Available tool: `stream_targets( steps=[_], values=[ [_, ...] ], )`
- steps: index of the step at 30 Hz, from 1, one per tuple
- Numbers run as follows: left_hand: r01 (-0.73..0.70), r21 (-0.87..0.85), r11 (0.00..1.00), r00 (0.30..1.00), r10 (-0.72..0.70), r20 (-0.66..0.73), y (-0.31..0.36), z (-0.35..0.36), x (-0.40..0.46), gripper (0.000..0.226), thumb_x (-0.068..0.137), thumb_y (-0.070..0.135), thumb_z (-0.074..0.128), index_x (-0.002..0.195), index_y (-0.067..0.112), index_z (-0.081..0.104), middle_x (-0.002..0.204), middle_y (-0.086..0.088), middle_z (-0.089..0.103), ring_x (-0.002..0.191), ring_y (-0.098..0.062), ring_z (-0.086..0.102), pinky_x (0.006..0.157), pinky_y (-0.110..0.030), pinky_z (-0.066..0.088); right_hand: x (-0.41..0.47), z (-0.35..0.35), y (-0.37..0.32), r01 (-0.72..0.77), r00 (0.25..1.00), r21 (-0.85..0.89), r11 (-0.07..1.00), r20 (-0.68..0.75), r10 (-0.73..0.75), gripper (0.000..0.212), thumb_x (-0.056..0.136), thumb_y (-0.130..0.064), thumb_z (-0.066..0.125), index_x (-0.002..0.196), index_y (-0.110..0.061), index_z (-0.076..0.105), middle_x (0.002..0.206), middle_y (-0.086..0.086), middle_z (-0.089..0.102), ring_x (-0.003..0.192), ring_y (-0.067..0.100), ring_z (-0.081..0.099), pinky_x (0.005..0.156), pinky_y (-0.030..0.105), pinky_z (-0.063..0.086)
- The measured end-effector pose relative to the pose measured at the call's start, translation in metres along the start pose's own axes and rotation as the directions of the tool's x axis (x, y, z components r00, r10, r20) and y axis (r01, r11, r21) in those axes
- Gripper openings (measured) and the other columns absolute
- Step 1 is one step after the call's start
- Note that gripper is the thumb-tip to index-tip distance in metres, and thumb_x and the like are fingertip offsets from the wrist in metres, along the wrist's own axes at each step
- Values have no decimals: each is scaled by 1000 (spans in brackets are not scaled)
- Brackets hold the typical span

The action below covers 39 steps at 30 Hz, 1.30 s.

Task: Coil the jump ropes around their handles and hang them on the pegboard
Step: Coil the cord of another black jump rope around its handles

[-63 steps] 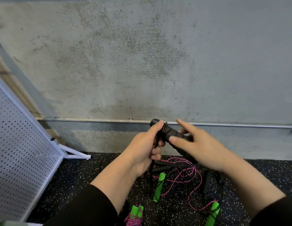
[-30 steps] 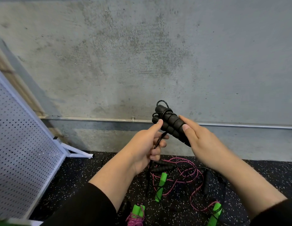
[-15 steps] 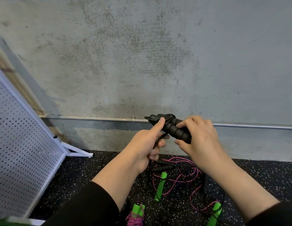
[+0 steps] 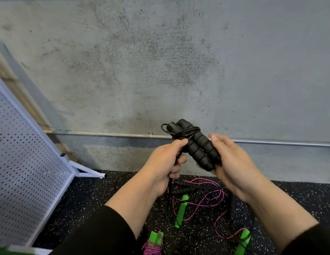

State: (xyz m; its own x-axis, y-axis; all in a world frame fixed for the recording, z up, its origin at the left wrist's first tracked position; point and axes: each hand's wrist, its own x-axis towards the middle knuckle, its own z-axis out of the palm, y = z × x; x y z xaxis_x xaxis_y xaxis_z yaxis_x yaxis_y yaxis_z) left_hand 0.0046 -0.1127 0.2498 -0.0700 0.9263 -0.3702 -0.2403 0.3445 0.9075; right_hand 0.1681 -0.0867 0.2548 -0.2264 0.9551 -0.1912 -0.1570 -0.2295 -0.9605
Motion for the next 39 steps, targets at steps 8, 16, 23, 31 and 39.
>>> stream_targets(
  steps=[8, 16, 23, 31, 39],
  values=[
    [-51, 81, 995, 999, 51, 5, 0, -6, 4, 25, 98, 40, 62, 82, 21, 55, 62, 4, 46, 48, -10, 22, 48, -26, 17, -8, -6, -11, -336, 906, 89, 937, 301, 297, 46, 100, -37, 50, 118, 1, 70, 105, 26, 69, 69, 27, 60, 60, 33, 52],
    [-53, 275, 960, 998, 42, 43, 4, -9, 0, 54, 97, 60, 55, 102, 10, 75, 63, 2, 51, 45, -13, 30, 49, -27, 26, 7, -25, -17, 136, 987, -468, 873, -14, -161, 32, 100, -33, 60, 131, -34, 56, 96, 8, 63, 68, 14, 52, 65, 34, 49],
    [-20, 131, 991, 999, 14, 47, 10, -6, -3, 60, 98, 58, 52, 106, 3, 73, 56, 6, 32, 44, -9, 18, 45, -25, 18, 12, -37, -10, 301, 926, -808, 506, 120, -358, 39, 86, -27, 79, 112, -39, 53, 104, -9, 57, 98, 18, 53, 81, 30, 42],
    [-2, 117, 993, 999, 7, -41, 5, -10, -1, 64, 91, 67, 57, 102, 6, 74, 54, 8, 34, 47, -9, 19, 46, -26, 16, 9, -21, 0, 397, 843, -900, 180, 280, -459, 48, 74, -27, 89, 116, -30, 65, 116, -5, 46, 106, 20, 40, 88, 34, 37],
    [-28, 85, 996, 992, 38, -121, 6, -12, 3, 43, 87, 61, 70, 87, 20, 57, 54, 8, 30, 45, -10, 18, 45, -25, 16, -1, -7, 10, 536, 768, -829, 159, 401, -499, 37, 90, -12, 70, 124, -26, 69, 113, -7, 39, 104, 15, 46, 82, 28, 46]
  ],
)
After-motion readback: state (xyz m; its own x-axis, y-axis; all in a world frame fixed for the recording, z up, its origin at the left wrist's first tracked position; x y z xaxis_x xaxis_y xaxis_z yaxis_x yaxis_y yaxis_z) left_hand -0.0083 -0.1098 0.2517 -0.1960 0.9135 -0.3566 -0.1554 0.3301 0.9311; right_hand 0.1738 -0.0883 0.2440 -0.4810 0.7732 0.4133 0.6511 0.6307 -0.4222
